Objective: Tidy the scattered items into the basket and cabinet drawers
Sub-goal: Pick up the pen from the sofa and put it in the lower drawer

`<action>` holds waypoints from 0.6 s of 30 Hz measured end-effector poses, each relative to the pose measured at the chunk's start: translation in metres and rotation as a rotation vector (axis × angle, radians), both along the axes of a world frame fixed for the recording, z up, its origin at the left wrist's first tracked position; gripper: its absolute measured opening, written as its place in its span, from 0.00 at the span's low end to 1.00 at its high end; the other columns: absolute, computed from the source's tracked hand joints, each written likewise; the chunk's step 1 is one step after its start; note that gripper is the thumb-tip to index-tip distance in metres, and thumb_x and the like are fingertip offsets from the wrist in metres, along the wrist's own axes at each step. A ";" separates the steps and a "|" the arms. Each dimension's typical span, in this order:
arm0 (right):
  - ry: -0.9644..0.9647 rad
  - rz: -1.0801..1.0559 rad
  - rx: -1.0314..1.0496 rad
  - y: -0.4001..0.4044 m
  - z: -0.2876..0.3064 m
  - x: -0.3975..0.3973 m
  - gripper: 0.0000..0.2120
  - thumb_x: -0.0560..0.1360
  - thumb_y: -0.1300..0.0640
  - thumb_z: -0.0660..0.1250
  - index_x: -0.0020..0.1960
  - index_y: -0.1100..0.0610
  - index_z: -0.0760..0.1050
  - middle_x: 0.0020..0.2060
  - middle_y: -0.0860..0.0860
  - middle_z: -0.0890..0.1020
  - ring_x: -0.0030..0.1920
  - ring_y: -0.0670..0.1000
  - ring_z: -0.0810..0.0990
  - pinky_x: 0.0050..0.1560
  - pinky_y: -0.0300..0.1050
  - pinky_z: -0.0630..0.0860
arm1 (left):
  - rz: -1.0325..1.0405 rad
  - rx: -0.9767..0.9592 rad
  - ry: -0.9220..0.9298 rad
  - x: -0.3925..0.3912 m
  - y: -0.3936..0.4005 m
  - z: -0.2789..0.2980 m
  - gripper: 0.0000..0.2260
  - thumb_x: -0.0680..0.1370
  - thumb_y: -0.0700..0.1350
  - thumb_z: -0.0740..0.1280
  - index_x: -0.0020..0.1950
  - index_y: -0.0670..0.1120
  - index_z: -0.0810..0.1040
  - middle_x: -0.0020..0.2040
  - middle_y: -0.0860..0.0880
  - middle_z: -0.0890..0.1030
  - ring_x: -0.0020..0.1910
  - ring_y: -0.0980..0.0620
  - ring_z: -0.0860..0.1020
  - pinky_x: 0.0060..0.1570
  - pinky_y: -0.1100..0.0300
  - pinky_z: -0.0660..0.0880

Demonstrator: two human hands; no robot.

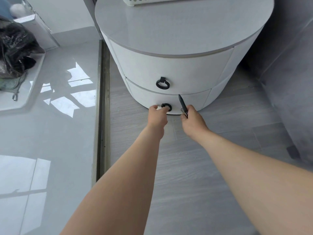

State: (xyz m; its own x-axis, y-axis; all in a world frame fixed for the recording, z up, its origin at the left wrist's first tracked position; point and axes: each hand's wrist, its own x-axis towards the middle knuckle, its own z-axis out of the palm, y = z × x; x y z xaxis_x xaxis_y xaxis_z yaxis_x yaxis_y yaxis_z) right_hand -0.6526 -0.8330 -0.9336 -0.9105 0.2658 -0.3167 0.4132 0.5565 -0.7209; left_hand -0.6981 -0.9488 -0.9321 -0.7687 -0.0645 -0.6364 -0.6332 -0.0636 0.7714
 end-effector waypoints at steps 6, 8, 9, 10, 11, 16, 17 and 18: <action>0.022 0.009 -0.028 -0.004 0.005 -0.006 0.11 0.80 0.56 0.59 0.39 0.50 0.65 0.32 0.46 0.71 0.37 0.53 0.71 0.37 0.45 0.65 | 0.070 0.001 -0.019 -0.002 0.004 -0.002 0.05 0.80 0.44 0.65 0.46 0.44 0.73 0.38 0.47 0.70 0.38 0.47 0.69 0.45 0.54 0.77; 0.048 0.002 -0.031 -0.005 0.008 -0.006 0.08 0.80 0.56 0.59 0.43 0.54 0.68 0.33 0.47 0.72 0.36 0.52 0.71 0.37 0.45 0.65 | 0.128 -0.064 0.027 -0.002 0.002 -0.001 0.04 0.80 0.44 0.64 0.51 0.45 0.72 0.43 0.46 0.74 0.38 0.49 0.74 0.44 0.54 0.78; 0.067 -0.005 -0.025 -0.005 0.010 -0.006 0.07 0.80 0.56 0.59 0.44 0.55 0.69 0.33 0.47 0.72 0.35 0.52 0.71 0.36 0.46 0.65 | 0.112 -0.108 0.054 -0.003 0.000 -0.001 0.03 0.80 0.44 0.64 0.51 0.45 0.72 0.43 0.46 0.75 0.38 0.49 0.76 0.43 0.54 0.79; 0.087 -0.012 -0.019 -0.005 0.012 -0.005 0.07 0.80 0.56 0.59 0.44 0.55 0.69 0.32 0.47 0.72 0.34 0.51 0.71 0.34 0.46 0.65 | 0.067 -0.145 0.072 -0.004 -0.002 -0.001 0.04 0.80 0.44 0.64 0.49 0.45 0.73 0.42 0.46 0.75 0.38 0.48 0.76 0.43 0.53 0.79; 0.104 -0.017 -0.014 -0.004 0.014 -0.005 0.07 0.80 0.56 0.59 0.44 0.55 0.68 0.32 0.47 0.72 0.33 0.50 0.70 0.33 0.45 0.65 | -0.006 -0.193 0.086 -0.005 -0.003 0.000 0.06 0.80 0.47 0.64 0.46 0.45 0.73 0.39 0.47 0.75 0.38 0.47 0.76 0.43 0.52 0.79; 0.128 -0.030 -0.006 -0.001 0.025 -0.001 0.08 0.81 0.54 0.57 0.44 0.55 0.68 0.33 0.49 0.74 0.35 0.53 0.74 0.35 0.46 0.68 | -0.366 -0.621 0.265 0.005 -0.013 -0.004 0.21 0.81 0.55 0.56 0.32 0.45 0.65 0.30 0.50 0.69 0.34 0.47 0.69 0.36 0.53 0.67; 0.128 -0.026 0.007 -0.001 0.027 0.001 0.09 0.81 0.54 0.57 0.43 0.54 0.68 0.34 0.49 0.75 0.35 0.53 0.74 0.34 0.46 0.68 | -0.371 -0.659 0.271 0.009 -0.018 -0.007 0.23 0.81 0.55 0.55 0.30 0.44 0.65 0.28 0.50 0.68 0.33 0.47 0.68 0.35 0.54 0.65; 0.129 -0.017 0.032 -0.002 0.030 0.004 0.10 0.81 0.53 0.57 0.41 0.53 0.67 0.34 0.49 0.74 0.35 0.52 0.73 0.33 0.45 0.66 | -0.362 -0.681 0.265 0.014 -0.025 -0.010 0.24 0.81 0.55 0.55 0.29 0.43 0.66 0.27 0.50 0.68 0.33 0.47 0.68 0.36 0.53 0.65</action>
